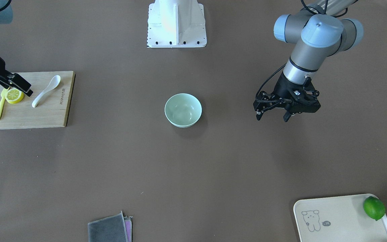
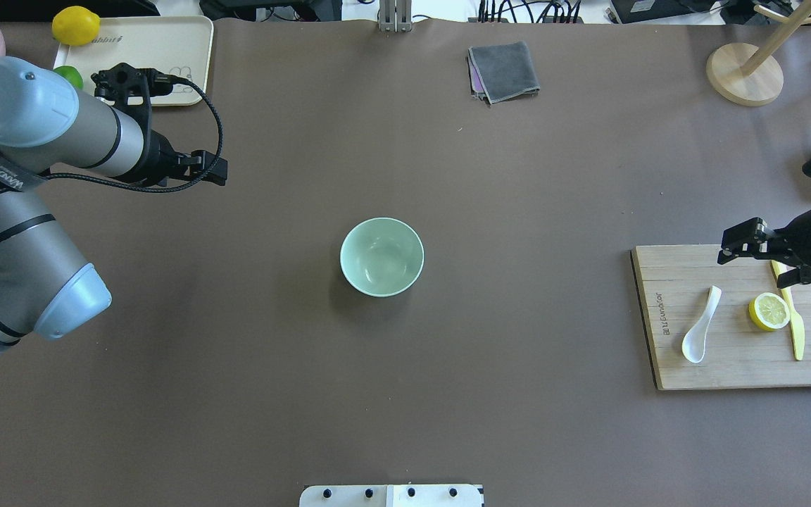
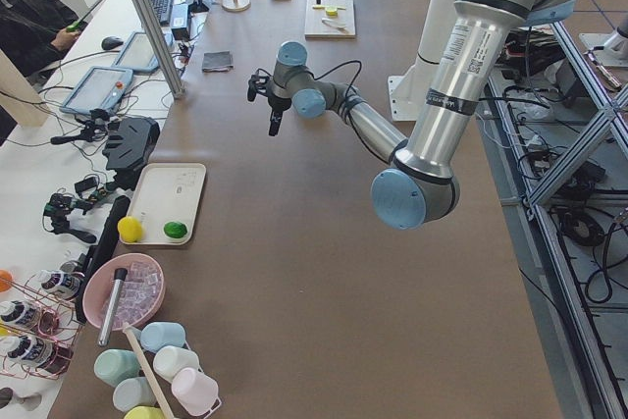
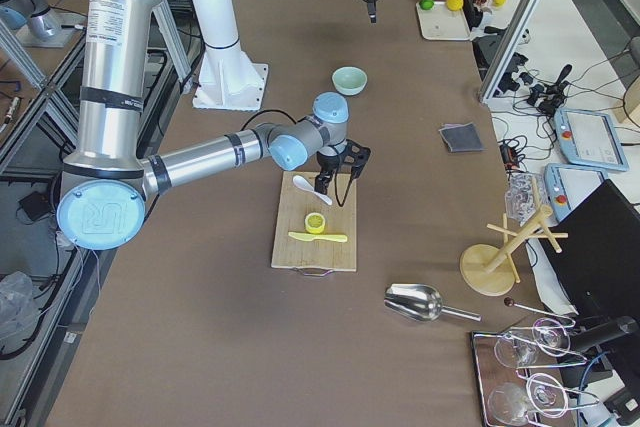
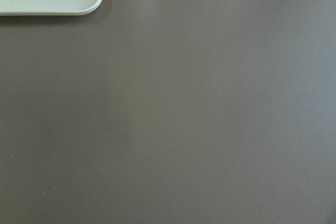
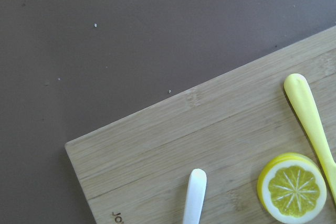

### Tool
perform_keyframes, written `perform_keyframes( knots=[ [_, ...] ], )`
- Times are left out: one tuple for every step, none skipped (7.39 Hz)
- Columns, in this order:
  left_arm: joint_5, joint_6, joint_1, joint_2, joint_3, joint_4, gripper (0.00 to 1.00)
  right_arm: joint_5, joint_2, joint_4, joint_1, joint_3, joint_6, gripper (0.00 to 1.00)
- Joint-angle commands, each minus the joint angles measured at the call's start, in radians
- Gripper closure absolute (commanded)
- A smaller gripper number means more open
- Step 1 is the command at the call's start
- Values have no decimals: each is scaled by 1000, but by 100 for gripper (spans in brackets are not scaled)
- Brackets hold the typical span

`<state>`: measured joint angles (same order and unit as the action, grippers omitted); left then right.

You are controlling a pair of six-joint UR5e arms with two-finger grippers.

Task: Place spoon in bowl
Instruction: 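Release the bowl with the left gripper while the right gripper approaches the board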

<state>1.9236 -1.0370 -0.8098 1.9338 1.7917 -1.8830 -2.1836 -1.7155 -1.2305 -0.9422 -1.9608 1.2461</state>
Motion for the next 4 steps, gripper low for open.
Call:
perform_keyframes(
  knots=[
    [-2,0,0,-10,0,-2,2,36,-3,34,60,8,112,0],
    [0,0,0,-18,1,-2,2,75,-3,51,103,8,168,0],
    [-2,0,0,-19,1,-2,2,108,3,54,144,10,199,0],
    [-3,0,0,-19,1,-2,2,134,5,54,164,28,199,0]
  ],
)
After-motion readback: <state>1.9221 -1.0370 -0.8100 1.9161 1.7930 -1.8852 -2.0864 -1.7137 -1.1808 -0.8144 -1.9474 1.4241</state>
